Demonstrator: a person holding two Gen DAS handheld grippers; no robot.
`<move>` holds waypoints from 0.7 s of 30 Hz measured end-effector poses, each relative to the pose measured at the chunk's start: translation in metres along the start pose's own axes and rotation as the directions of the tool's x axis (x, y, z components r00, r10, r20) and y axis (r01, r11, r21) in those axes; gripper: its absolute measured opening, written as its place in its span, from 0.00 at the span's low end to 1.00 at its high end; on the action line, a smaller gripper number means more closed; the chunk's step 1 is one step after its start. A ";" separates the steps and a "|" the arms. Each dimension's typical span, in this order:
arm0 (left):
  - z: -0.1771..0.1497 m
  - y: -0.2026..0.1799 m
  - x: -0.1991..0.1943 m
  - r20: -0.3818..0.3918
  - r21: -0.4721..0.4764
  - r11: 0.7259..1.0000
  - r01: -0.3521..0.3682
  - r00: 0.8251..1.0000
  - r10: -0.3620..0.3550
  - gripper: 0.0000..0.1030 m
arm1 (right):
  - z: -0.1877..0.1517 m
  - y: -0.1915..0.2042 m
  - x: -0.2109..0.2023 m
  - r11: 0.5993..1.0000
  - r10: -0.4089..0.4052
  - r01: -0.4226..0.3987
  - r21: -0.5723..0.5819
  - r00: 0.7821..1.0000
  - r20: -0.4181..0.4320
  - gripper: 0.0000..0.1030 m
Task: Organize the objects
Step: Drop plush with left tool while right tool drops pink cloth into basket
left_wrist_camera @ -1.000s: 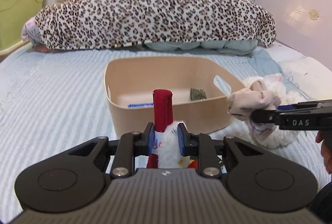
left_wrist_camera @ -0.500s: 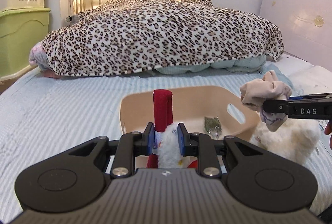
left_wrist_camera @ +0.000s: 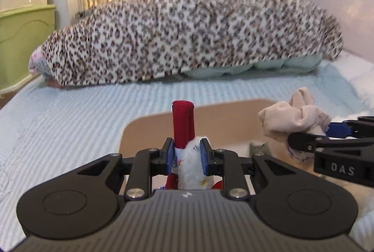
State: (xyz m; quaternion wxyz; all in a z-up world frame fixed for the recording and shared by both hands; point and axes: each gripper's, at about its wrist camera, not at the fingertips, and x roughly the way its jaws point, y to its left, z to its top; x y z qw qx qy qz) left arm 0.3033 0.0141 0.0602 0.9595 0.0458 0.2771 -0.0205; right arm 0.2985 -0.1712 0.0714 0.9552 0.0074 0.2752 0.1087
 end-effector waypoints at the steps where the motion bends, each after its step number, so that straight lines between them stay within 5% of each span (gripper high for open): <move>1: -0.003 -0.001 0.009 -0.024 0.004 1.000 -0.015 1.000 0.015 0.25 | -0.002 0.002 0.006 1.000 -0.005 0.004 -0.004 1.000 -0.013 0.42; 8: -0.028 0.007 0.039 -0.145 -0.004 0.999 -0.049 0.988 0.047 0.34 | -0.019 0.009 0.043 0.999 -0.031 0.028 -0.023 0.991 -0.131 0.44; 9: -0.029 0.008 0.037 -0.142 -0.004 0.999 -0.054 0.988 0.053 0.38 | -0.021 0.010 0.046 0.999 -0.034 0.030 -0.029 0.989 -0.145 0.53; 13: -0.030 0.015 0.021 -0.124 -0.020 0.996 -0.092 0.988 0.089 0.84 | -0.023 0.014 0.040 0.999 -0.031 0.027 -0.032 0.988 -0.148 0.64; 18: -0.029 0.013 -0.005 -0.115 -0.020 0.998 -0.066 0.991 0.063 0.87 | -0.019 0.015 0.004 0.996 -0.039 0.032 -0.080 0.995 -0.089 0.94; 21: -0.035 0.008 -0.023 -0.101 0.005 0.998 -0.057 0.993 0.058 0.91 | -0.017 0.012 -0.019 0.995 -0.037 0.030 -0.095 0.997 -0.073 1.00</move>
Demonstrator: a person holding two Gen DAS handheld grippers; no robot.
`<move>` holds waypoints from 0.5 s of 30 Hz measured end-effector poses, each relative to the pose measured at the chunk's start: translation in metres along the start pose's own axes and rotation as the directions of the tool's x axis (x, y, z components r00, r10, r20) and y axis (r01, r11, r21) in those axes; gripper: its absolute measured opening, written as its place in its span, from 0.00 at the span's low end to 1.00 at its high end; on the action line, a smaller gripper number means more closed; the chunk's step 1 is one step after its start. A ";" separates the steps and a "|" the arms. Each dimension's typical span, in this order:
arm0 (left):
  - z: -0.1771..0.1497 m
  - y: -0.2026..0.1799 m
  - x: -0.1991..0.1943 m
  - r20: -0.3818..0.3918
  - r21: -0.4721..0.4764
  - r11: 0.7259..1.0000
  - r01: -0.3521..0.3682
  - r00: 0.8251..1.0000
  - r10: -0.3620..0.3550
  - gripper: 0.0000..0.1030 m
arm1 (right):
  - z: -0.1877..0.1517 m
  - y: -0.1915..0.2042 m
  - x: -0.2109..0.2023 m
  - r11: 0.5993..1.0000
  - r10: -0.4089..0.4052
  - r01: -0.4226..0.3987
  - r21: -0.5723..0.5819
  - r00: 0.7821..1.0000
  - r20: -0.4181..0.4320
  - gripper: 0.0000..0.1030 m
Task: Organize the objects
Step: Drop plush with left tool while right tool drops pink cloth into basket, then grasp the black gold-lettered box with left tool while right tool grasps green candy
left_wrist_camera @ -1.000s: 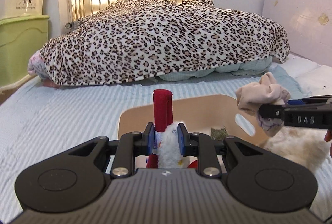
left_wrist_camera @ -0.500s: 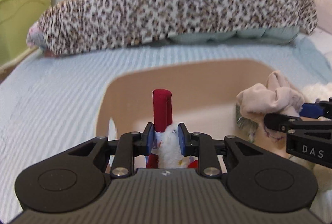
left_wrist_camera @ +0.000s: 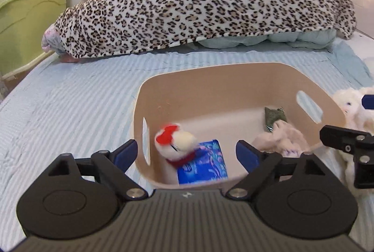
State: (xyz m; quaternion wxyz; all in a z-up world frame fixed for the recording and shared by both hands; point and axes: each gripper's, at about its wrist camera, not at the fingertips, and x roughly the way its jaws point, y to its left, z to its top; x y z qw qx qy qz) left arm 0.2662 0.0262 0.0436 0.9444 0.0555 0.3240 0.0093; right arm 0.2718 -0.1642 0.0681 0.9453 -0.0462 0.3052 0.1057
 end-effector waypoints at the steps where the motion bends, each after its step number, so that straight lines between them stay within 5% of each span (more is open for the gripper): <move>1: -0.002 -0.001 -0.004 0.002 0.004 1.000 0.005 1.000 -0.005 0.92 | -0.001 0.000 -0.006 1.000 0.001 -0.001 -0.009 1.000 0.003 1.00; 15: -0.053 -0.014 -0.023 -0.063 0.048 0.995 0.087 0.994 -0.084 0.93 | -0.063 -0.003 -0.030 0.996 -0.014 0.002 -0.088 0.991 -0.134 1.00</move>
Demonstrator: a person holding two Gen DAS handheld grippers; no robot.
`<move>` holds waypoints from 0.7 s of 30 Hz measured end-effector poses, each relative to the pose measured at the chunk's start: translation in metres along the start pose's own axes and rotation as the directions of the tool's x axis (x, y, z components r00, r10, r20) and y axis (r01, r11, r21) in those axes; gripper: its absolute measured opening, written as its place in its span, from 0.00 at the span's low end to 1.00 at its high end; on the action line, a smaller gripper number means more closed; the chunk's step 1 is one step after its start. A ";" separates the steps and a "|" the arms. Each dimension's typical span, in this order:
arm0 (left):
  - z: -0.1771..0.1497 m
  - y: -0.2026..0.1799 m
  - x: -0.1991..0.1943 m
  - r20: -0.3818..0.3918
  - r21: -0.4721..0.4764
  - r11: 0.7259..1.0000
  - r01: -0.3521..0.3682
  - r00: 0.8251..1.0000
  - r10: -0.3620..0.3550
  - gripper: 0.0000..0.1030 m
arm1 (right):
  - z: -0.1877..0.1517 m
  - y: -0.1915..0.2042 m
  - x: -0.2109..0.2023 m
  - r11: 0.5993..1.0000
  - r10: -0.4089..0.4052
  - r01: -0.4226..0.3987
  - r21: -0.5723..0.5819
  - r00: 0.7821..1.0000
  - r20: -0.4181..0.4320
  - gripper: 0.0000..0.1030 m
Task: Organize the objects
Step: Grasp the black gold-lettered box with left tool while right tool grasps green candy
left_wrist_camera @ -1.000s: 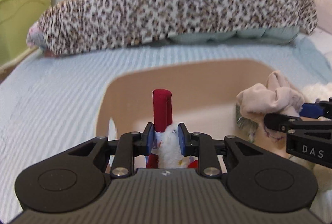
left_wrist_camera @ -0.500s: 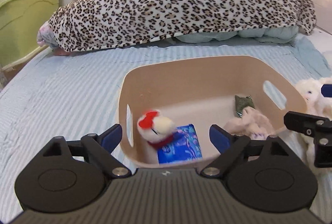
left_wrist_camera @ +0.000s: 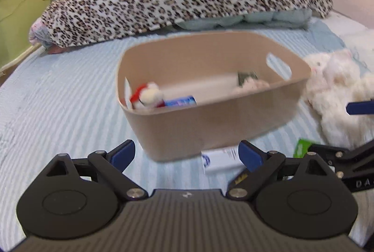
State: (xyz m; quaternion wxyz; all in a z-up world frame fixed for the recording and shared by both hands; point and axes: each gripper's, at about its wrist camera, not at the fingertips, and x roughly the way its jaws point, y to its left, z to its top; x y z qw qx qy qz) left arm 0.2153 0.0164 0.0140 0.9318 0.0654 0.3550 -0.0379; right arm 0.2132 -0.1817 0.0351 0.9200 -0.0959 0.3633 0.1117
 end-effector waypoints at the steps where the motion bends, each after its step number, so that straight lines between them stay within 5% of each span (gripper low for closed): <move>1: -0.005 -0.001 0.003 -0.013 0.005 1.000 0.008 1.000 -0.008 0.93 | -0.005 0.000 0.003 1.000 0.002 -0.002 0.001 1.000 -0.010 1.00; 11: -0.041 -0.011 0.032 -0.107 0.055 0.996 0.076 0.992 -0.069 0.93 | -0.038 0.002 0.031 1.000 0.022 -0.024 -0.020 0.996 -0.091 1.00; 21: -0.041 -0.017 0.030 -0.133 0.083 0.986 0.148 0.982 -0.136 0.93 | -0.046 0.003 0.046 0.997 0.065 -0.069 -0.033 0.992 -0.112 0.99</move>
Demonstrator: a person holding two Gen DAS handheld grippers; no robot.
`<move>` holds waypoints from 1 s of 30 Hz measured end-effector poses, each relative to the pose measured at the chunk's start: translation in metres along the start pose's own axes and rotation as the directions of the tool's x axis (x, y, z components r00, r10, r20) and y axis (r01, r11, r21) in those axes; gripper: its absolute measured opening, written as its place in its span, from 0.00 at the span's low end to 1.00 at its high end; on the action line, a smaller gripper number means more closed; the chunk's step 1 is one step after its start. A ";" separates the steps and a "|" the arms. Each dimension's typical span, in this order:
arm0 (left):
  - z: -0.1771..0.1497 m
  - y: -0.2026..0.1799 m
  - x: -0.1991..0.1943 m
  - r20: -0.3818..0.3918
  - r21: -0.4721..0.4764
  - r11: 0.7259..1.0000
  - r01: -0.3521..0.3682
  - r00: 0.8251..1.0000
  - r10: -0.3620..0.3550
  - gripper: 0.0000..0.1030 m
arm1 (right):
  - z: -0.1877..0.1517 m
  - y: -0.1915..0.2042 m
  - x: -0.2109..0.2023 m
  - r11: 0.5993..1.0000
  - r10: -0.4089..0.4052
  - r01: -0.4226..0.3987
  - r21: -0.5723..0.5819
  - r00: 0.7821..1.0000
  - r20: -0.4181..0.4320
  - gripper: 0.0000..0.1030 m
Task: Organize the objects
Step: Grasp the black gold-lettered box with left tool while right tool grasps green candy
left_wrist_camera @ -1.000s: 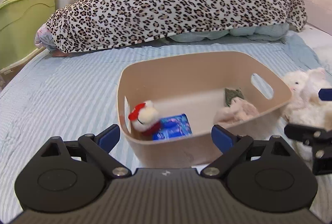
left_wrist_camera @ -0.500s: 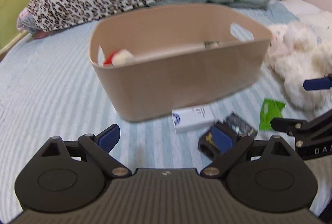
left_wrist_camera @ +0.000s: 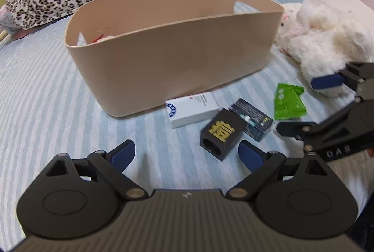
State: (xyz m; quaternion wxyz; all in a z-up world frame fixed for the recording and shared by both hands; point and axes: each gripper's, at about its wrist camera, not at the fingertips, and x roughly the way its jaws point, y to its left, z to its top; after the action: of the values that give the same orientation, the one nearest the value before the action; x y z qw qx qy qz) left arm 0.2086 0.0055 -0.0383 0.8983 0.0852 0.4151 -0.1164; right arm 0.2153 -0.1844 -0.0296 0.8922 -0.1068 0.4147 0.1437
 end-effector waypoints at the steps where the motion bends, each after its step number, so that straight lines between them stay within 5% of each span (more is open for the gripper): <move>1: -0.001 -0.002 0.002 -0.004 0.013 1.000 -0.006 1.000 0.006 0.93 | 0.000 0.000 0.001 1.000 0.001 -0.001 0.000 1.000 -0.001 0.99; 11: 0.002 -0.006 0.038 0.018 0.045 0.999 0.004 1.000 -0.004 0.91 | -0.002 0.000 0.018 1.000 0.014 -0.014 0.027 1.000 0.001 0.90; 19: 0.002 -0.006 0.041 0.056 0.003 0.996 0.088 0.995 -0.088 0.51 | -0.004 0.001 0.024 0.999 0.012 -0.014 0.046 0.999 0.039 0.77; 22: 0.001 -0.007 0.038 0.055 0.001 0.994 0.108 0.993 -0.108 0.34 | -0.007 0.005 0.022 0.999 0.024 -0.026 0.035 0.999 0.048 0.63; 30: -0.004 -0.004 0.034 0.061 -0.017 0.996 0.085 0.995 -0.084 0.33 | -0.007 0.004 0.014 0.995 0.062 -0.066 0.076 0.997 0.050 0.40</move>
State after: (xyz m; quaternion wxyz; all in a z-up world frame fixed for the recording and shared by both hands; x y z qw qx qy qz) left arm 0.2257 -0.0016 -0.0671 0.9054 0.0553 0.3922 -0.1528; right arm 0.2179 -0.1799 -0.0452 0.9002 -0.0554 0.4018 0.1586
